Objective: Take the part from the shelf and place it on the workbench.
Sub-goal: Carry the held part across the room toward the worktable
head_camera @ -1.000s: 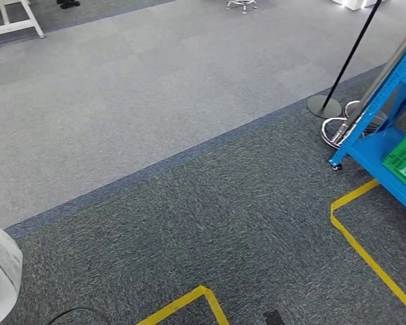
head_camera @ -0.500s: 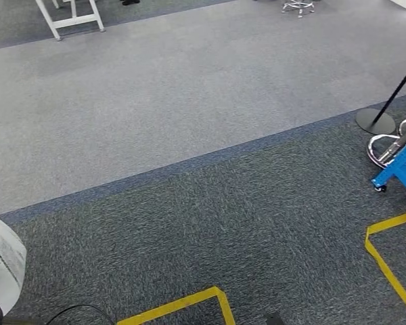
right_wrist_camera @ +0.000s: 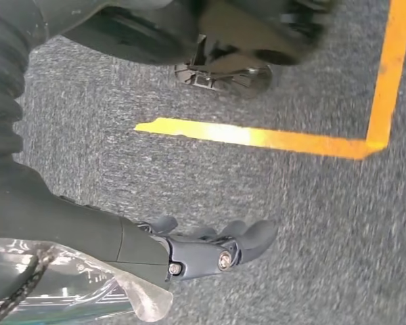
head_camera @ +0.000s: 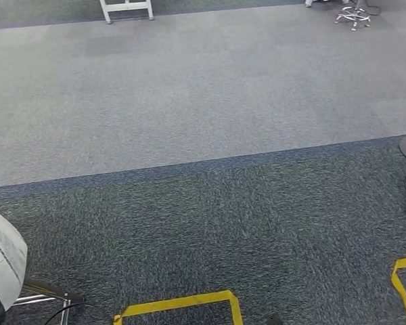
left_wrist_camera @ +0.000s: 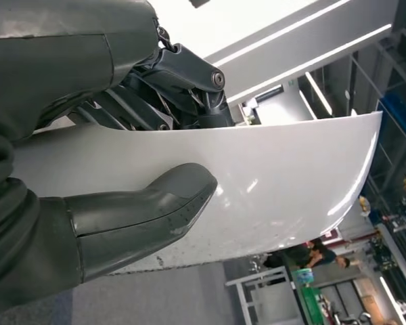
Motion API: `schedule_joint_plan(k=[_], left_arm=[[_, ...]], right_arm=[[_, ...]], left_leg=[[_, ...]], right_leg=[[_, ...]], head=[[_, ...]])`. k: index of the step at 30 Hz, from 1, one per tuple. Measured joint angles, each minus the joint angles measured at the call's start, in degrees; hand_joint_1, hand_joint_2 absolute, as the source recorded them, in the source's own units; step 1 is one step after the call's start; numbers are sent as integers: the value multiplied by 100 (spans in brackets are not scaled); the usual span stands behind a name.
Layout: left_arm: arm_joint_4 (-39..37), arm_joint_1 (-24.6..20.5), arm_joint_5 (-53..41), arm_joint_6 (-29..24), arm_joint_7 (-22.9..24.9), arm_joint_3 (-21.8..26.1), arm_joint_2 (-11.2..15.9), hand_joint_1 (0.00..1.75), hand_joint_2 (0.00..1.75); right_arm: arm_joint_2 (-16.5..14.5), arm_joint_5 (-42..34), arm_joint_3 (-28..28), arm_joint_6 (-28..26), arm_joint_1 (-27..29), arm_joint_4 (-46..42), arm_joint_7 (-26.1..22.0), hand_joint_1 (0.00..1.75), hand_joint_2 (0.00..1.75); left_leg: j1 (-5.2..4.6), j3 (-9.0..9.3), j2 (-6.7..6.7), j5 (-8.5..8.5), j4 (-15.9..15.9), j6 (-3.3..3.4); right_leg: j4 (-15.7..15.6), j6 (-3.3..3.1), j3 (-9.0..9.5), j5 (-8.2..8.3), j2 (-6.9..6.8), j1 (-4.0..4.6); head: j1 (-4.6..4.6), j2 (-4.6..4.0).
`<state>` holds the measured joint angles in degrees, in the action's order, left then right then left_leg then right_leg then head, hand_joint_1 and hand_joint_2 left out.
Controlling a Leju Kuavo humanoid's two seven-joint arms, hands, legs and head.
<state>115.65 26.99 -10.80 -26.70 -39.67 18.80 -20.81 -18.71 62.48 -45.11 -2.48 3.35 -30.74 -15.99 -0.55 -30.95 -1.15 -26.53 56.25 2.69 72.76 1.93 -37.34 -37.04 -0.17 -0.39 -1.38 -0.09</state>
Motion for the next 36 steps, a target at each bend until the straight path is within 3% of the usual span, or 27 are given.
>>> schedule_joint_plan(k=[1, 2, 3, 5, 7, 9, 11, 13, 15, 16, 17, 18, 20, 22, 24, 25, 27, 29, 30, 31, 32, 33, 35, 36], left_arm=[[0, 1, 0, 1, 0, -3, 0, 175, 175], [0, 1, 1, 1, 0, -7, 0, 175, 175], [0, 0, 1, 1, 0, -10, 0, 175, 175], [0, -7, 1, 1, 0, -19, 1, 175, 175], [0, -8, 0, 1, 0, -27, 1, 175, 175], [0, 0, -1, 1, 0, -29, 2, 175, 175], [1, 1, -2, 0, 0, -29, 4, 175, 175], [2, -16, -1, -1, 0, -32, 5, 175, 175], [1, -22, 0, -1, 0, -34, 7, 175, 175], [0, -19, 1, -1, 0, -34, 7, 175, 175], [0, -16, 1, 0, 0, -33, 8, 175, 175], [0, -14, 1, 0, 0, -33, 8, 175, 175], [0, -17, 0, 2, 0, -34, 9, 175, 175], [2, -23, -1, 2, 0, -36, 9, 175, 175], [5, -7, -1, 0, 0, -34, 10, 175, 175], [6, 5, -1, -1, 0, -33, 8, 175, 175], [10, 2, -1, -1, 0, -32, 3, 175, 175], [13, -14, 1, -1, 0, -34, 1, 175, 175], [13, -14, 1, -1, 0, -34, 0, 175, 175], [13, -13, 0, 1, 0, -35, 0, 175, 175], [13, -11, -2, 1, 0, -35, 0, 175, 175], [13, -11, -20, -8, 0, -36, 1, 175, 175], [13, -19, -102, -51, 0, -52, 4, 175, 175], [14, -26, -153, -75, 0, -68, 6, 175, 175]], right_arm=[[0, 1, 1, 0, 6, -2, 1, 0, 175], [0, 1, 1, -1, 8, -3, 1, 0, 175], [0, 1, 2, -1, 8, -5, 1, 0, 175], [0, -1, 4, -1, 11, -8, 1, 0, 175], [0, -2, 8, 0, 19, -12, 2, 0, 175], [-4, -3, 17, 0, 24, -16, 2, 0, 175], [-10, -4, 32, 1, 26, -23, -2, 0, 175], [-13, -4, 38, -1, 36, -32, -4, 0, 175], [-13, -4, 37, -2, 45, -37, -3, 0, 175], [-13, -4, 37, -1, 45, -38, -2, 0, 175], [-13, -4, 37, -1, 44, -39, -2, 0, 175], [-13, -4, 38, -1, 43, -40, -1, 0, 175], [-13, -4, 39, -1, 43, -41, -2, 0, 175], [-13, -4, 40, 0, 42, -41, -2, 0, 175], [-13, -4, 47, 1, 37, -42, -2, 0, 175], [-13, -3, 57, 1, 34, -45, -4, 0, 175], [-11, -4, 78, -1, 31, -51, -8, 0, 175], [-7, -5, 85, -3, 44, -55, -4, 0, 175], [-5, -5, 84, -2, 51, -56, 0, 0, 175], [-4, -5, 83, -2, 56, -57, 2, 0, 175], [-4, -6, 83, -1, 57, -57, 2, 0, 175], [-4, -13, 83, -1, 56, -58, 2, 0, 175], [-4, -46, 83, -1, 59, -59, 1, 0, 175], [-4, -67, 83, -2, 61, -59, 2, 0, 175]], left_leg=[[1, 2, -80, -1, 6, -1], [5, 9, -164, -5, 15, -7], [13, 18, -246, -14, 28, -21], [18, 2, -398, -49, 90, -73], [29, -66, -537, -63, 146, -147], [54, -125, -660, -49, 164, -216], [47, -215, -483, -162, 346, -271], [43, -495, -126, -496, 953, -317], [65, -836, 29, -790, 1668, -349], [73, -906, 57, -798, 1817, -355], [77, -862, 78, -691, 1736, -352], [76, -707, 121, -496, 1436, -338], [34, -299, 353, -166, 635, -277], [-26, -110, 523, -105, 238, -206], [-52, -110, 445, -114, 198, -142], [-45, -97, 379, -96, 165, -108], [-9, -61, 248, -49, 96, -40], [14, -61, 119, -37, 82, -1], [17, -63, 45, -38, 83, 7], [19, -58, -31, -43, 84, 8], [23, -48, -114, -48, 87, 3], [30, -31, -196, -58, 91, -9], [38, -12, -353, -94, 127, -58], [40, -24, -427, -114, 154, -90]], right_leg=[[91, 5, -71, 46, 9, -4], [-58, 10, -26, 206, 23, -12], [-406, 15, 122, 435, 65, -27], [-1174, 30, 475, 755, 358, -82], [-1490, 16, 640, 794, 564, -102], [-1502, -47, 660, 792, 455, -91], [-1529, -117, 679, 799, 294, -95], [-1546, -169, 700, 785, 107, -76], [-1544, -194, 710, 761, -82, -46], [-1543, -197, 718, 747, -169, -36], [-1543, -195, 735, 731, -249, -29], [-1543, -190, 762, 713, -324, -24], [-1544, -162, 809, 667, -454, -7], [-1547, -108, 833, 625, -564, 12], [-1566, -46, 884, 601, -686, 16], [-1553, -13, 902, 573, -671, 8], [-1264, 36, 778, 383, -406, -8], [-501, 57, 375, 45, -77, -23], [-119, 68, 153, -69, -17, -25], [111, 77, -7, -82, 5, -26], [110, 84, -62, 30, 13, -28], [-133, 87, 4, 248, 36, -34], [-916, 91, 309, 698, 235, -65], [-1225, 76, 452, 803, 344, -79]], head=[[-1, 0], [-1, 0], [-1, 0], [-3, 0], [-6, 0], [-8, 0], [-30, 0], [-55, 0], [-60, 0], [-62, 0], [-61, 0], [-61, 0], [-62, 0], [-61, 0], [-60, 0], [-55, 0], [-23, 0], [9, 0], [11, 0], [9, 0], [8, 0], [8, 0], [10, 0], [8, 0]])
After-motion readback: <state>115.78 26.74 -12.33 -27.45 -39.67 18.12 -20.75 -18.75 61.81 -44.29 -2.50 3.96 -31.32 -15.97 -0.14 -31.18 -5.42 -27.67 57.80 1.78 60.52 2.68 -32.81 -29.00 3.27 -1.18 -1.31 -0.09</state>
